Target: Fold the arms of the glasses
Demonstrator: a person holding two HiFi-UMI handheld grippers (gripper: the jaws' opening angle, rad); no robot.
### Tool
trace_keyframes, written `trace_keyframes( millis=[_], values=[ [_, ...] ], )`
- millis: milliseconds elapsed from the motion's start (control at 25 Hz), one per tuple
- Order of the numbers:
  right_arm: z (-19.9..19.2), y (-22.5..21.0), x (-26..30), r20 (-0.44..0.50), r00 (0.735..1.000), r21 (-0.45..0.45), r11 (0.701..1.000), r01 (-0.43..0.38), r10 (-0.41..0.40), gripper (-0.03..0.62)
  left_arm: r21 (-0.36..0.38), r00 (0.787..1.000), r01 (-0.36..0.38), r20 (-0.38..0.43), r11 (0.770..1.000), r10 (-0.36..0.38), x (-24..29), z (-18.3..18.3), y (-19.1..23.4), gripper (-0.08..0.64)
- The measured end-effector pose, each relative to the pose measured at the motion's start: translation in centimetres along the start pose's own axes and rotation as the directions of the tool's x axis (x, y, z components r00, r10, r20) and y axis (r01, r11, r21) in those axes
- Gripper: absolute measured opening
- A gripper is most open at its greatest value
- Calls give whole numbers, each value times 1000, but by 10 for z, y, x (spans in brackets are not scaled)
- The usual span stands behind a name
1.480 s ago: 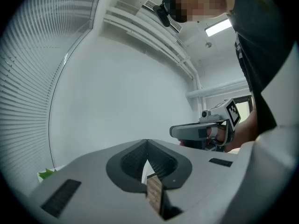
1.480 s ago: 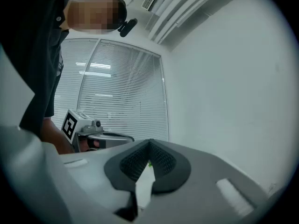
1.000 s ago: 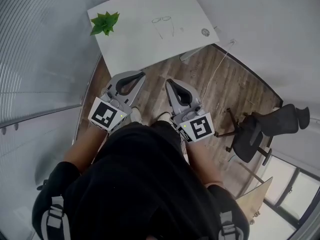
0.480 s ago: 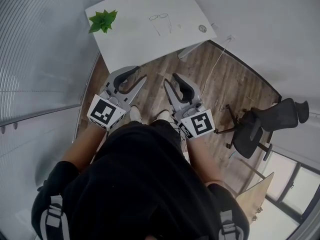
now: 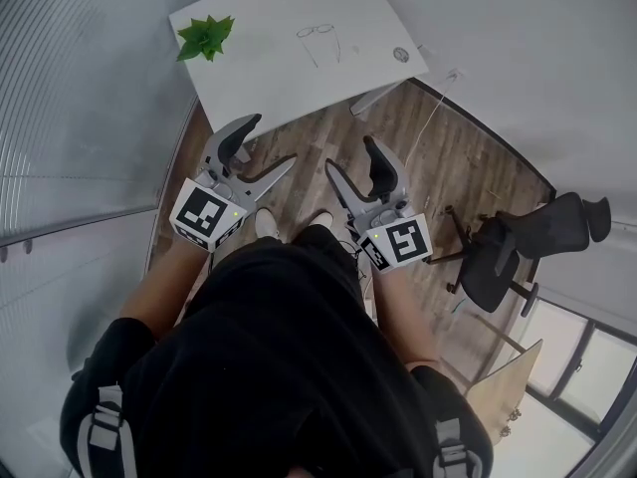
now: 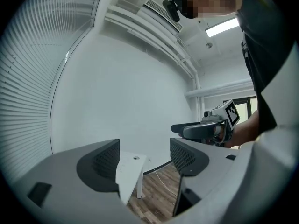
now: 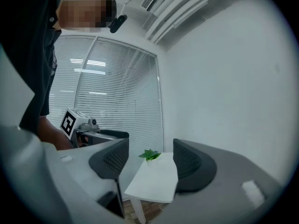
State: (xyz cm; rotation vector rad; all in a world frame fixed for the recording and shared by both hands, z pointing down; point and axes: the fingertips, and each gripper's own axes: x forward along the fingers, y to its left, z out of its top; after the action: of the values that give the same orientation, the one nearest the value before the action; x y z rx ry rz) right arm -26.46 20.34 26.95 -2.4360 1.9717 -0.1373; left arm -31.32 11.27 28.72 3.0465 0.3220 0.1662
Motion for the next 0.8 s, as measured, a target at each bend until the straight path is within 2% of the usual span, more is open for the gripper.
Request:
trace_keyframes(
  millis=[360, 800],
  values=[
    [-9, -10, -2, -6, 1000, 14, 1000, 3, -3, 293, 3, 1000, 4, -17, 1000, -4, 12, -5, -3, 322],
    [-11, -59, 14, 3, 999, 22, 999, -36, 36, 293, 17, 999, -31, -29, 999, 31, 59, -1, 9, 322]
  ],
)
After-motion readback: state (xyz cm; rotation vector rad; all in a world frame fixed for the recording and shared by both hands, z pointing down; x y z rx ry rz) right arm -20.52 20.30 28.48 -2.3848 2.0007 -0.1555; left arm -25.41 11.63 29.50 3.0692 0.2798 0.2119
